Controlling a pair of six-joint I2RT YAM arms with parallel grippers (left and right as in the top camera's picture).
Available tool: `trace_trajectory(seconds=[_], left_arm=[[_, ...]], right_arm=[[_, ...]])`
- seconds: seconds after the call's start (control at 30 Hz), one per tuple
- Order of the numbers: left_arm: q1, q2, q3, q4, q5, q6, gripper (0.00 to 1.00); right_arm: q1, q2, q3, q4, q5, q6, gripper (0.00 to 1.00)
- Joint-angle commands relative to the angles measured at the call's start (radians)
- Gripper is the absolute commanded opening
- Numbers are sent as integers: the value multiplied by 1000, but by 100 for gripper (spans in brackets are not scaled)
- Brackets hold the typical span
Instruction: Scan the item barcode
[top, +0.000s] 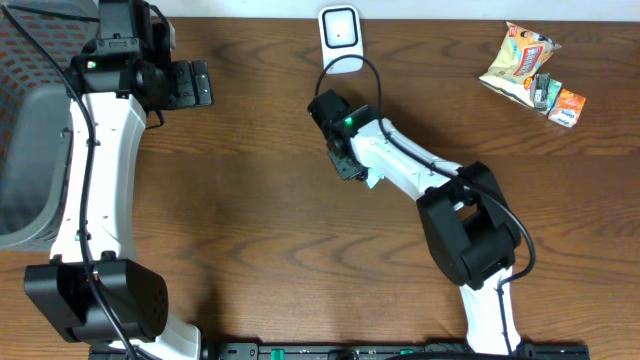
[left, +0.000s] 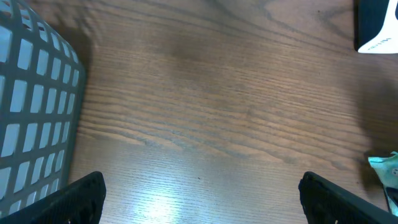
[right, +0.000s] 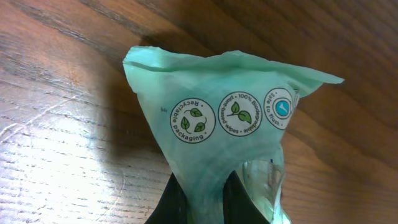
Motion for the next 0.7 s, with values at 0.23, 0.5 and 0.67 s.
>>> trace_trajectory(seconds=[0.23, 0.5, 0.67], left_arm=[[-2, -2, -4, -6, -2, 13, 98], [-2, -2, -4, -6, -2, 13, 98], [-2, -2, -4, -6, -2, 13, 98]], right_arm=[[-250, -13, 172, -166, -910, -164, 1], [-448, -12, 195, -371, -1610, -491, 1], [-512, -12, 195, -558, -1681, -648, 1]])
